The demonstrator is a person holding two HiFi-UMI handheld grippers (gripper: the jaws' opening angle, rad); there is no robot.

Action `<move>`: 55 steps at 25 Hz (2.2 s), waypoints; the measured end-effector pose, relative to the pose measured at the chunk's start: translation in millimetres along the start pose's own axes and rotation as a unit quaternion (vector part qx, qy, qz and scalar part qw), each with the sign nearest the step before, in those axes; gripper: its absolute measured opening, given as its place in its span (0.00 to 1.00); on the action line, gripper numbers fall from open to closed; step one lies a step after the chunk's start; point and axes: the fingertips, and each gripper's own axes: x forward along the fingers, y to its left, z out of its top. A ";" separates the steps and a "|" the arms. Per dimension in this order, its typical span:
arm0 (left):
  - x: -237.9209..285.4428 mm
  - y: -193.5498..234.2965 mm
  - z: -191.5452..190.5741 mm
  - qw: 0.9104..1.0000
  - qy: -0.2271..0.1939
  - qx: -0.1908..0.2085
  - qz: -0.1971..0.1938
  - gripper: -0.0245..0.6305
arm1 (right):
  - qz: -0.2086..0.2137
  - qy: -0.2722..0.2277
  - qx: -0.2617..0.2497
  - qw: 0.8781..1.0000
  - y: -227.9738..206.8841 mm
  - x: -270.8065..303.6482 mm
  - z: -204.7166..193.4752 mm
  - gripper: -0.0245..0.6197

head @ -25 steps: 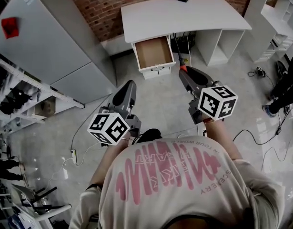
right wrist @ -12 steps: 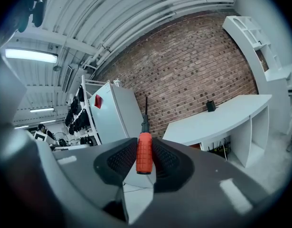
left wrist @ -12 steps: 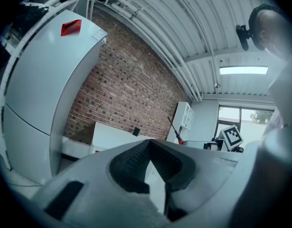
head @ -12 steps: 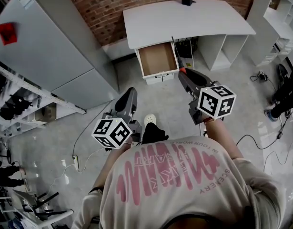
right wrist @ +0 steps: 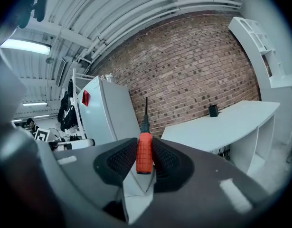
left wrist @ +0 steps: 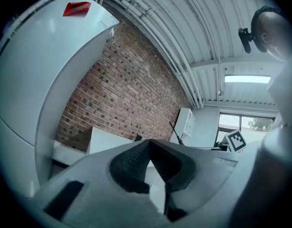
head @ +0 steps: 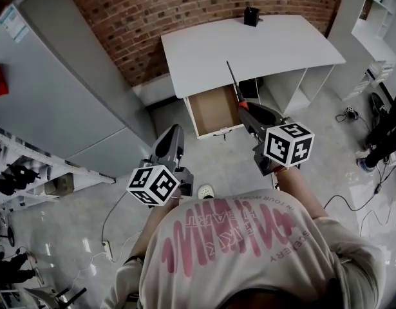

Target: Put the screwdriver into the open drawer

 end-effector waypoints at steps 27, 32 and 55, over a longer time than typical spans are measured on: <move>140.7 157.1 67.1 0.997 0.033 0.004 -0.066 0.04 | -0.065 -0.014 0.023 0.998 -42.7 186.4 28.2 0.21; 141.2 173.2 58.9 0.997 0.041 -0.015 -0.063 0.04 | -0.070 0.006 0.023 0.997 -40.4 200.2 19.0 0.21; 125.5 254.5 -64.0 0.988 0.144 -0.006 0.049 0.04 | -0.046 0.226 0.064 0.971 -64.7 241.7 -145.2 0.21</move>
